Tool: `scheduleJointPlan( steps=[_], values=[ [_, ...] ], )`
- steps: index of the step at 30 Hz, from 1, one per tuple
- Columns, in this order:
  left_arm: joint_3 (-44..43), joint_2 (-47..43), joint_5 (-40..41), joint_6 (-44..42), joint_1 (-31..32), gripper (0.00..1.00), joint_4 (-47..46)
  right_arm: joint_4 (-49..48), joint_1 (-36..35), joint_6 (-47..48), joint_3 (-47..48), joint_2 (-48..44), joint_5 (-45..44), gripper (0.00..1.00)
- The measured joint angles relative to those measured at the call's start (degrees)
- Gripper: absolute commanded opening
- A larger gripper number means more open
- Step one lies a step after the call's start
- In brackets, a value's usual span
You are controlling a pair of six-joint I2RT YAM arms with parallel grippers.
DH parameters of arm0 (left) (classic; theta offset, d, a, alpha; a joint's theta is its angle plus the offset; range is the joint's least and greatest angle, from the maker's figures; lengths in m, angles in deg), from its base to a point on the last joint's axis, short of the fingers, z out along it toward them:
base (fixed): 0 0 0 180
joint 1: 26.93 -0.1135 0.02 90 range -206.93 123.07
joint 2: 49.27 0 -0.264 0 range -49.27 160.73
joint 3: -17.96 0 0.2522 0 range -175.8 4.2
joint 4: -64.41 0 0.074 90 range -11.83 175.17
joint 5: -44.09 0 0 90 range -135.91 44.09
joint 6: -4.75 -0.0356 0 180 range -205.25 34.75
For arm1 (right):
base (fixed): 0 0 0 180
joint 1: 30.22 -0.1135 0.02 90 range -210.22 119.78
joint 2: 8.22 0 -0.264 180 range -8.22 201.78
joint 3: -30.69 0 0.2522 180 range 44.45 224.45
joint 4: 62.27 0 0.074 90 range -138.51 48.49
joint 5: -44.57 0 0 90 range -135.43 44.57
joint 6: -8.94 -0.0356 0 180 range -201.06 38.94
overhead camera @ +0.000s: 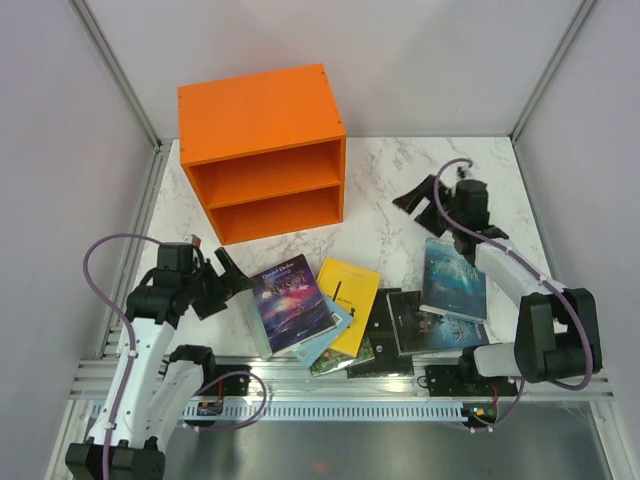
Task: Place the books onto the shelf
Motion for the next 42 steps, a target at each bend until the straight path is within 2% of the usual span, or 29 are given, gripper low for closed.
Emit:
scheduleJointPlan(
  steps=[3, 5, 11, 16, 21, 28, 38, 41, 42],
  values=[
    [3.0, 0.3, -0.5, 1.3, 0.0, 0.99, -0.7, 6.3, -8.5, -2.8, -4.3, -1.6, 1.1, 0.98],
    [3.9, 0.7, -1.2, 2.2, 0.0, 0.97, -1.5, 6.8, -14.5, -5.2, -7.1, -5.4, 3.0, 0.98],
    [6.0, 3.7, -1.8, 5.3, 0.2, 0.95, -7.3, 5.1, -23.6, -9.6, -9.1, -12.2, 3.1, 0.98],
    [8.2, 7.8, -1.8, 7.5, 1.9, 0.95, -12.3, 4.9, -29.2, -10.3, -8.3, -6.1, 2.4, 0.97],
    [8.2, 13.7, -1.2, 9.6, 6.8, 0.95, -17.8, 5.4, -35.0, -9.9, -2.9, 4.6, 1.0, 0.93],
    [7.1, 20.4, 1.2, 12.0, 14.0, 0.95, -22.8, 2.6, -39.1, -10.0, 3.2, 15.8, 0.4, 0.91],
    [2.1, 28.3, 5.6, 15.3, 24.4, 0.95, -26.9, -2.6, -40.4, -11.4, 5.4, 22.2, 1.3, 0.84],
    [0.6, 30.1, 5.8, 16.2, 25.8, 0.95, -26.9, -2.9, -40.2, -11.2, 5.4, 22.2, 1.1, 0.77],
    [0.2, 30.6, 5.9, 16.5, 25.9, 0.95, -26.9, -2.9, -40.2, -11.1, 5.4, 22.1, 1.1, 0.7]
  ],
)
